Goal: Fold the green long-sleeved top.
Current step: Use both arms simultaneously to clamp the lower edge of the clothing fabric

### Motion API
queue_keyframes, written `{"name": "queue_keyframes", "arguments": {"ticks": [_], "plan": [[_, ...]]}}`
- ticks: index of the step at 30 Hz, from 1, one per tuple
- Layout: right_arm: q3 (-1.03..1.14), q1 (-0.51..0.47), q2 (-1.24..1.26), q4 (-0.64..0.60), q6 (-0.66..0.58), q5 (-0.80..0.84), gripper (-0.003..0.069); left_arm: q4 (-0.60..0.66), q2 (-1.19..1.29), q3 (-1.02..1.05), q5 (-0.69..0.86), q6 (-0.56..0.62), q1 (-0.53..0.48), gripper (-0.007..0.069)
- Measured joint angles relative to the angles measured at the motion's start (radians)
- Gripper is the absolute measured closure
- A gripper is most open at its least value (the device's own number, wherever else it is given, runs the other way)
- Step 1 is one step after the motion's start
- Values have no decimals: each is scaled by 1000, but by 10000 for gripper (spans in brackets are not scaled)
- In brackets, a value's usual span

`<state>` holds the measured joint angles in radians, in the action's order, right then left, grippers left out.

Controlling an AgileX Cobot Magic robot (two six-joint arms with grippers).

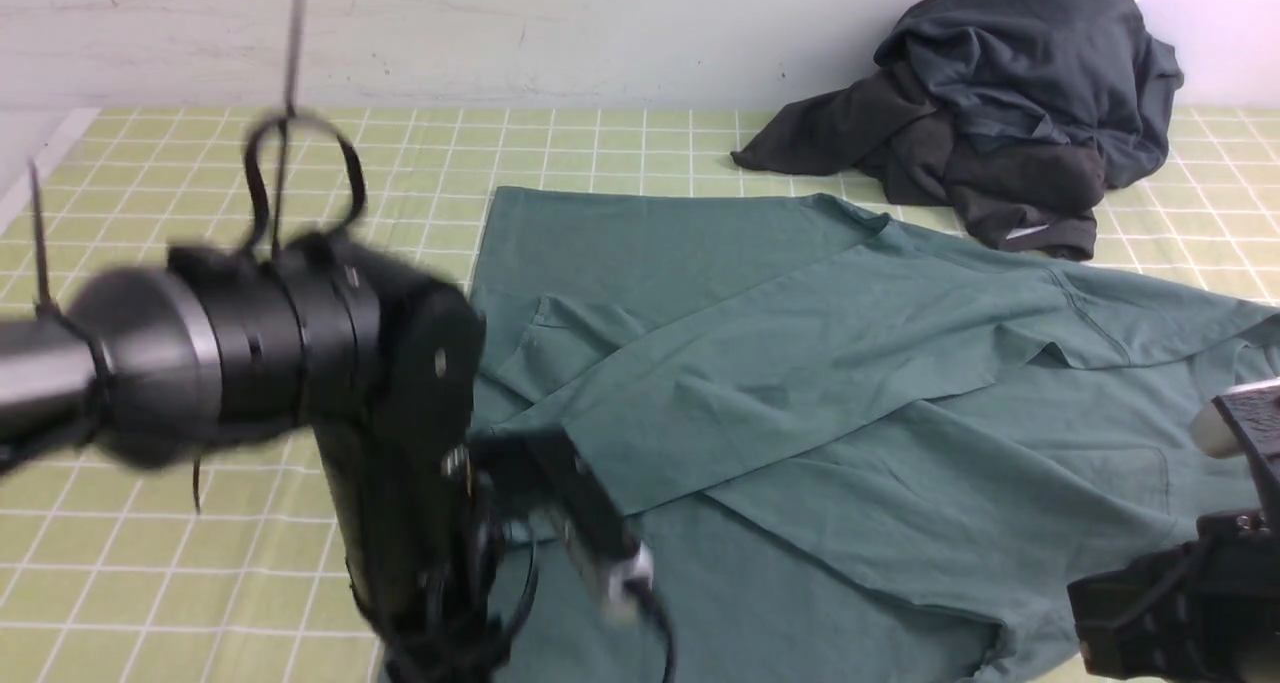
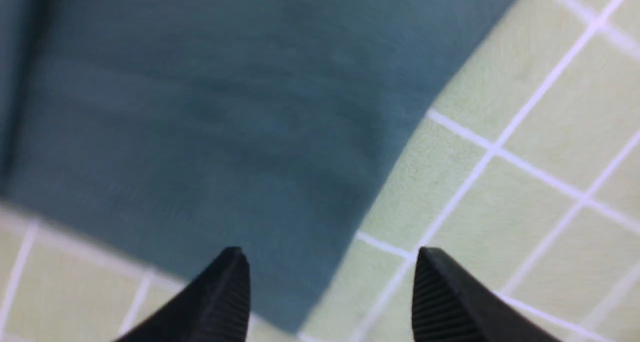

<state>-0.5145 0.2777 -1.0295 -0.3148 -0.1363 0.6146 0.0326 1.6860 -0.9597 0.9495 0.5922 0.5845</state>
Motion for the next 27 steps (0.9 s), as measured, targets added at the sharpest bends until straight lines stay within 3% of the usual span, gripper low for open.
{"name": "queue_keyframes", "arguments": {"ticks": [4, 7, 9, 13, 14, 15, 16, 27], "plan": [[0, 0, 0, -13, -26, 0, 673, -33, 21, 87, -130, 127, 5, 221], [0, 0, 0, -35, -65, 1, 673, -57, 21, 101, -165, 138, 6, 267], [0, 0, 0, -53, -115, 4, 673, -69, 21, 101, -167, 118, 7, 325], [0, 0, 0, -72, -213, 28, 673, -94, 15, 85, -168, 10, 13, 512], [0, 0, 0, -72, -218, 30, 673, -97, 13, 84, -168, 5, 13, 512], [0, 0, 0, -76, -252, 45, 673, -109, -2, 74, -164, -31, 13, 580], [0, 0, 0, -79, -273, 55, 673, -113, -17, 69, -161, -47, 13, 600], [-152, 0, 68, -79, -634, 154, 673, -114, -214, 52, -59, -117, 13, 619]]}}
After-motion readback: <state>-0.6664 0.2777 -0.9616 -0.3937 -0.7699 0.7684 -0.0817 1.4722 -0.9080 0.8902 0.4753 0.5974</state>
